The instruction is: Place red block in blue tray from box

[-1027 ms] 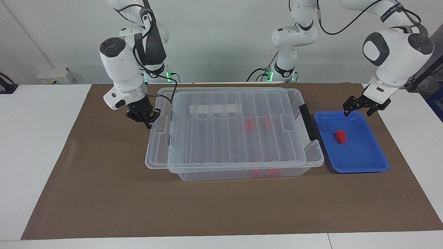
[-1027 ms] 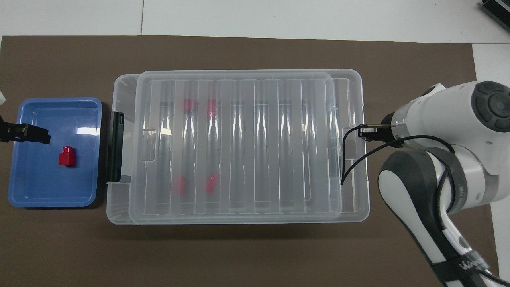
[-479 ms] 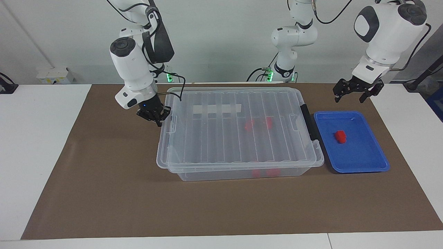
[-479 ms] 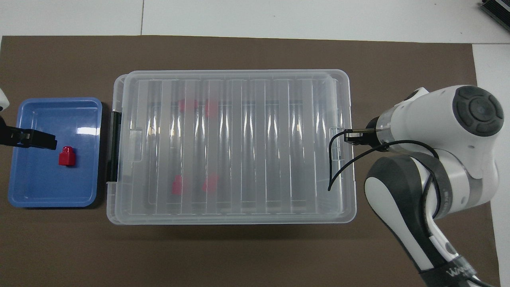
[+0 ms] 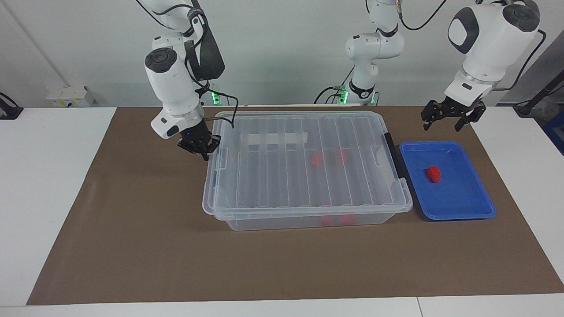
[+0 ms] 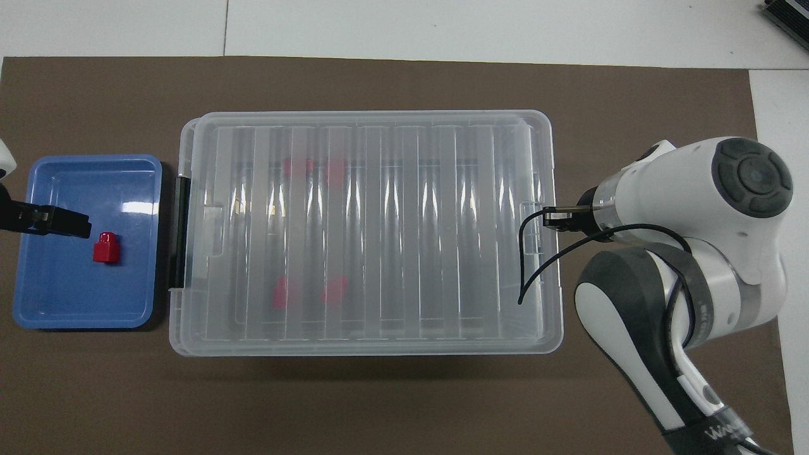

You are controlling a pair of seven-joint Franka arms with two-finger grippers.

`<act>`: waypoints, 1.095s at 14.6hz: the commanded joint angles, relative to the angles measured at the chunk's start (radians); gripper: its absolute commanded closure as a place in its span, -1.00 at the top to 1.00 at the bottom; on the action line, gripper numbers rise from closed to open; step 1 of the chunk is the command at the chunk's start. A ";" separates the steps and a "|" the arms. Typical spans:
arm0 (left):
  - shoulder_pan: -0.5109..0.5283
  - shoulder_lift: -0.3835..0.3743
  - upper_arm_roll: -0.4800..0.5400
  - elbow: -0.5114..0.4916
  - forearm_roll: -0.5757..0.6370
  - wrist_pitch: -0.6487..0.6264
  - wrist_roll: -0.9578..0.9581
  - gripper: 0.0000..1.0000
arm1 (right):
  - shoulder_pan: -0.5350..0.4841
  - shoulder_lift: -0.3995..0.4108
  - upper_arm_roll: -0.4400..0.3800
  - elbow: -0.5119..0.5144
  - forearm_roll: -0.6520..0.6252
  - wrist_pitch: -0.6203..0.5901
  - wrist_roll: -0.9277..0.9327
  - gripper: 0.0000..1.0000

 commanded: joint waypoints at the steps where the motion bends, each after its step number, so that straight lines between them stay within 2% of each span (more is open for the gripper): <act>1: -0.020 -0.048 -0.046 0.007 -0.018 -0.047 -0.153 1.00 | 0.014 -0.004 0.001 -0.024 0.026 0.041 0.039 -1.00; 4: -0.021 -0.062 -0.057 0.005 -0.018 -0.100 -0.166 1.00 | 0.014 -0.004 0.001 -0.024 0.026 0.039 0.039 -1.00; 10: -0.029 -0.061 -0.047 -0.004 -0.018 -0.102 -0.163 1.00 | -0.032 -0.016 -0.002 -0.010 0.026 0.027 0.037 -1.00; 11: -0.068 -0.046 -0.015 -0.003 -0.019 -0.114 -0.163 1.00 | -0.049 -0.024 -0.005 -0.009 0.026 0.021 0.036 -1.00; 12: -0.131 -0.032 0.062 0.010 -0.021 -0.125 -0.163 1.00 | -0.065 -0.037 -0.005 -0.007 0.024 0.016 0.039 -1.00; 13: -0.198 -0.020 0.116 0.039 -0.024 -0.139 -0.166 1.00 | -0.080 -0.050 -0.010 -0.002 0.024 -0.001 0.040 0.14; 14: -0.216 -0.007 0.125 0.072 -0.025 -0.159 -0.171 1.00 | -0.101 -0.065 -0.013 0.005 0.024 -0.028 0.039 0.99; 16: -0.219 -0.001 0.128 0.086 -0.025 -0.179 -0.169 1.00 | -0.127 -0.077 -0.014 0.060 0.014 -0.108 0.039 1.00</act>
